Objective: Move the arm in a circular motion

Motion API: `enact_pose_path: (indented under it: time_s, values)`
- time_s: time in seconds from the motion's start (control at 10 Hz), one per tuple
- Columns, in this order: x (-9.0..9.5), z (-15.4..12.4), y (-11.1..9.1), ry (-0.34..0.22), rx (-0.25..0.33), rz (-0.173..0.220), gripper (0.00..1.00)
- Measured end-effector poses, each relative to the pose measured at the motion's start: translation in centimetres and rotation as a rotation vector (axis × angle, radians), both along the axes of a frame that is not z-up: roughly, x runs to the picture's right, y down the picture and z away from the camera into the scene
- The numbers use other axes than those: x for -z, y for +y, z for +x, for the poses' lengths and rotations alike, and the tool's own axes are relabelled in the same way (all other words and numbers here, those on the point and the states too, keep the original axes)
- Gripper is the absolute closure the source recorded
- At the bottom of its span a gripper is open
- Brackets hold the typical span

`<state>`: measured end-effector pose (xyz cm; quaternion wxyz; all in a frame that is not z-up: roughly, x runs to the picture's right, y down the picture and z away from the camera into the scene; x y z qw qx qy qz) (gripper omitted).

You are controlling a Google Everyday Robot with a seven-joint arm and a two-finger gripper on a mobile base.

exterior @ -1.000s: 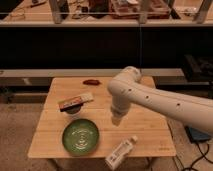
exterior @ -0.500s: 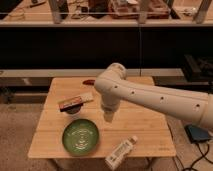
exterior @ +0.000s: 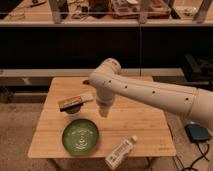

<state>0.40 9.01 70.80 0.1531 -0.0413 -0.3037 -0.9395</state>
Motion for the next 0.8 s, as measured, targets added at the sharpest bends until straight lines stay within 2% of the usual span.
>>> enact_pose_path:
  time_s: [0.2, 0.3, 0.4, 0.6, 0.8]
  values:
    - [-0.2, 1.3, -2.5, 0.002, -0.01, 0.005, 0.55]
    - [-0.4, 1.8, -5.1, 0.001, -0.012, 0.012, 0.55]
    - [-0.6, 1.5, -6.4, -0.004, -0.01, 0.016, 0.55]
    - [-0.9, 1.6, -6.7, -0.003, -0.013, 0.014, 0.55]
    - [-1.2, 3.5, -6.0, 0.007, -0.027, 0.016, 0.55]
